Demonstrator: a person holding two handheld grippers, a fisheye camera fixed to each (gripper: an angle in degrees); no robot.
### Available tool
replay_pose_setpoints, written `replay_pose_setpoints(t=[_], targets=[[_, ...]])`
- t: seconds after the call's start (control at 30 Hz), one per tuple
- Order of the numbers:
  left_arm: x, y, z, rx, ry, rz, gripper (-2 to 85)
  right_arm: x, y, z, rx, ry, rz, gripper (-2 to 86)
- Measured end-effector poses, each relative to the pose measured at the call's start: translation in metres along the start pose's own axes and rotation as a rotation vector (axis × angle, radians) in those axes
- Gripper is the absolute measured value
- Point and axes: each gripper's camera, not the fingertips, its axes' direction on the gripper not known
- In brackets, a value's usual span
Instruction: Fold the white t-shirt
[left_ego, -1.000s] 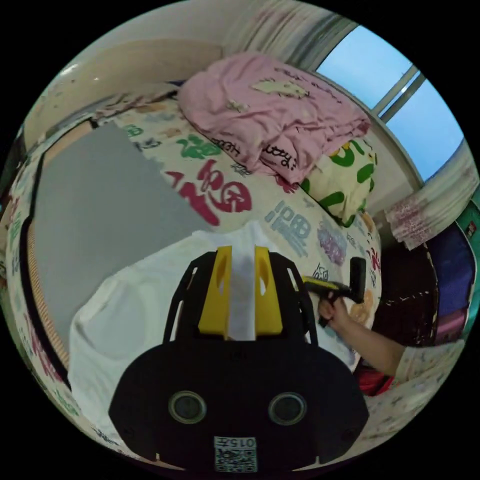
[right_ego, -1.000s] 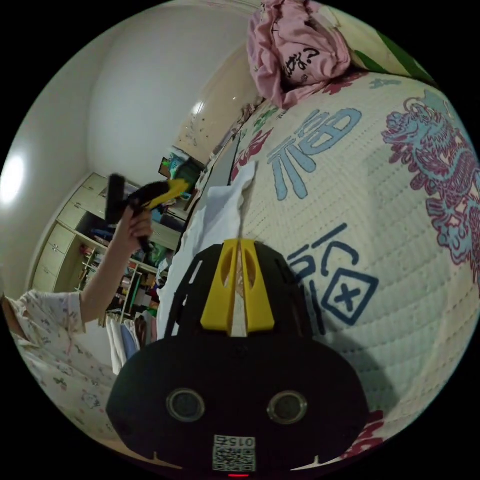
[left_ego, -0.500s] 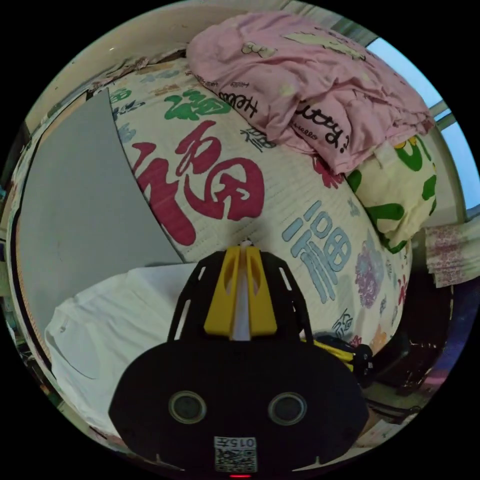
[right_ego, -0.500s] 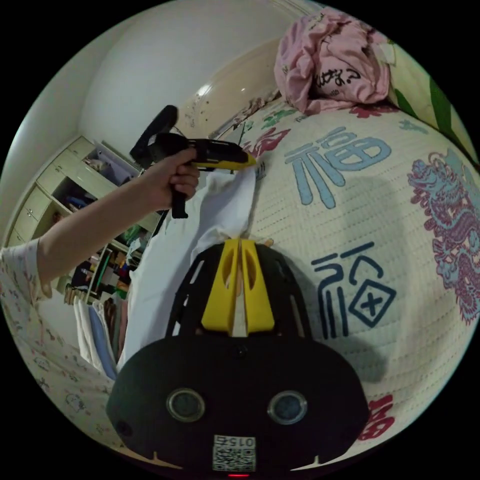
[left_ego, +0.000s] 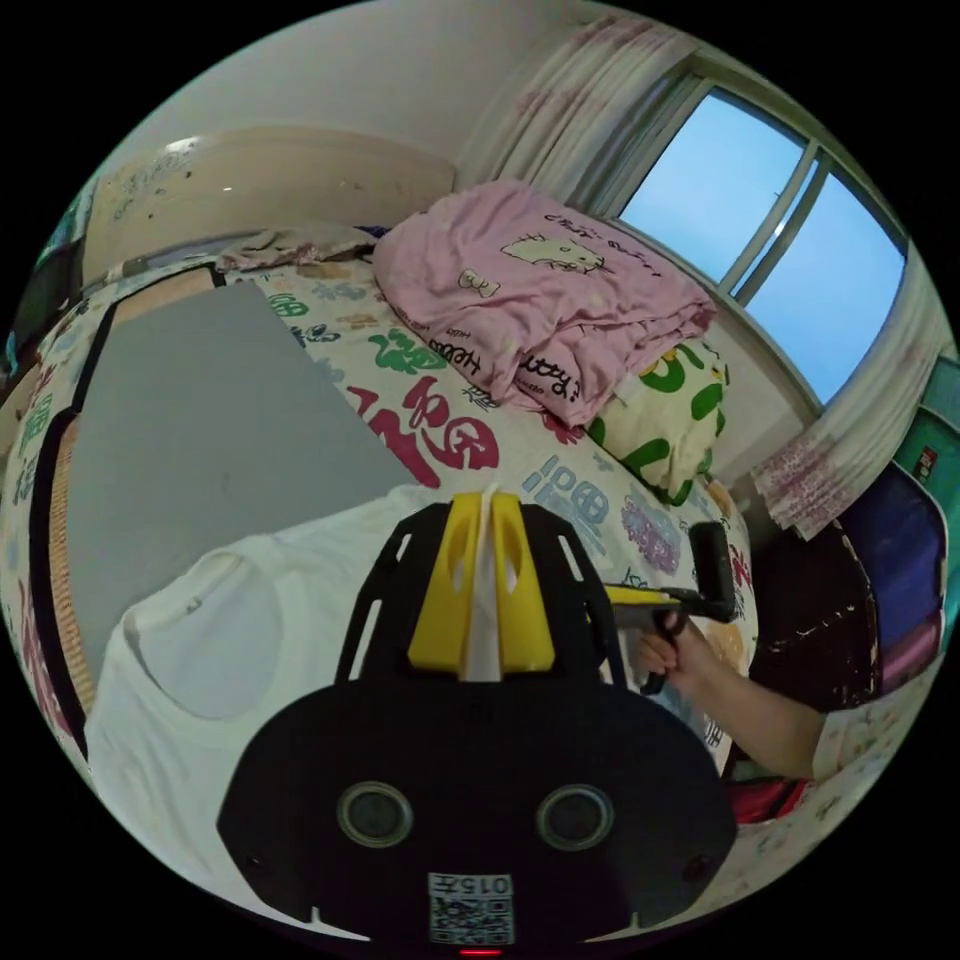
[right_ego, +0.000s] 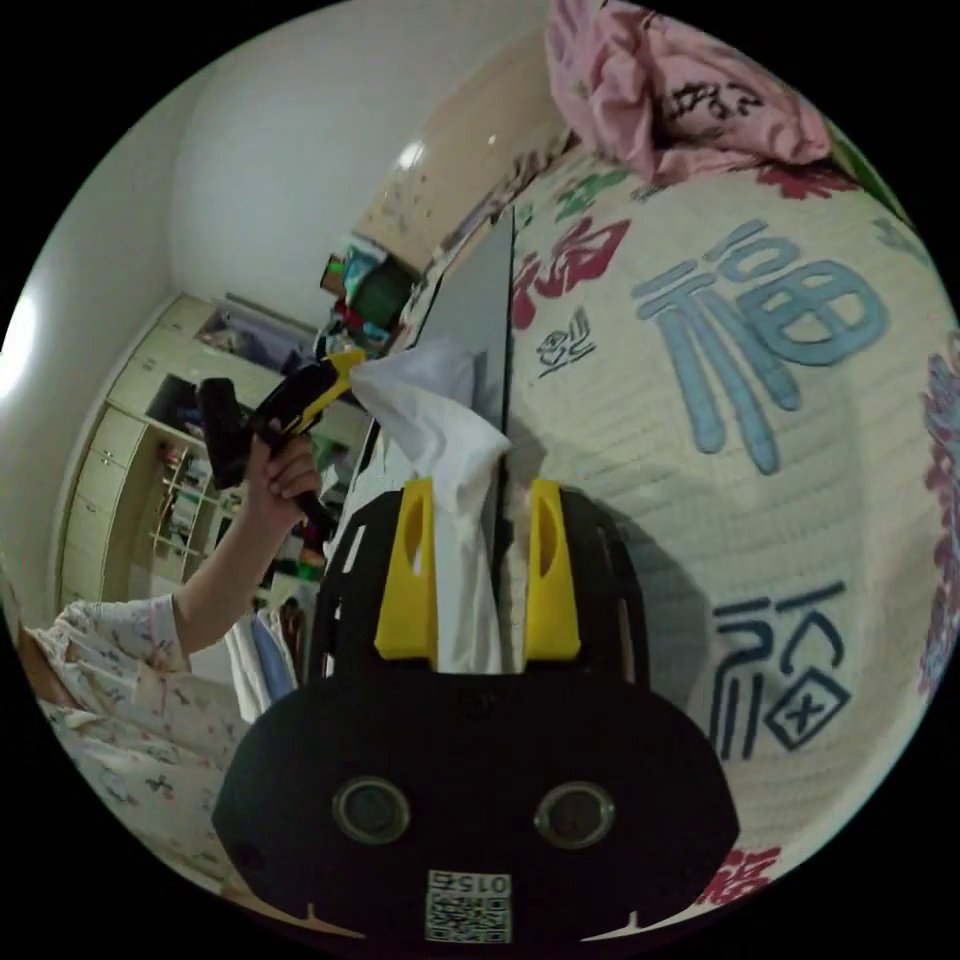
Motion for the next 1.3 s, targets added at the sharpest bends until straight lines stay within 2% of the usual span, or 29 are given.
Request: replay_pose_setpoints(t=[0.07, 0.17, 0.3, 0.47, 0.57, 0.7, 0.87, 0.97, 1.13, 1.23, 1.3], targets=[[-0.014, 0.026, -0.024, 0.014, -0.011, -0.038, 0.9, 0.009, 0.001, 0.016, -0.078, 0.016, -0.045, 4.7], [-0.04, 0.075, -0.06, 0.022, -0.02, -0.122, 0.9, 0.007, 0.026, 0.015, -0.039, 0.086, -0.172, 1.1], [-0.057, 0.147, -0.092, -0.028, -0.081, -0.17, 0.9, 0.024, 0.073, 0.018, -0.055, 0.071, -0.283, 0.3], [-0.054, 0.206, -0.114, -0.122, -0.144, -0.158, 0.9, 0.081, 0.133, 0.054, -0.247, 0.13, -0.366, 2.1], [-0.05, 0.229, -0.143, -0.111, -0.187, -0.161, 1.0, 0.12, 0.156, 0.059, -0.246, 0.141, -0.381, 5.6], [-0.025, 0.241, -0.171, -0.076, -0.134, -0.109, 2.7, 0.165, 0.172, 0.064, -0.139, 0.144, -0.396, 6.1], [0.0, 0.271, -0.147, -0.2, -0.085, -0.069, 3.5, 0.26, 0.187, 0.116, -0.17, 0.309, -0.312, 3.9], [0.015, 0.307, -0.145, -0.265, -0.165, -0.027, 2.4, 0.318, 0.205, 0.135, -0.191, 0.398, -0.286, 2.1], [0.028, 0.363, -0.196, -0.229, -0.203, -0.024, 2.2, 0.396, 0.235, 0.135, -0.208, 0.484, -0.202, 3.3], [0.018, 0.422, -0.289, -0.03, -0.223, -0.127, 3.2, 0.421, 0.258, 0.12, -0.141, 0.416, -0.28, 5.9], [0.003, 0.492, -0.369, 0.105, -0.357, -0.3, 5.2, 0.433, 0.264, 0.115, -0.096, 0.365, -0.318, 7.0]])
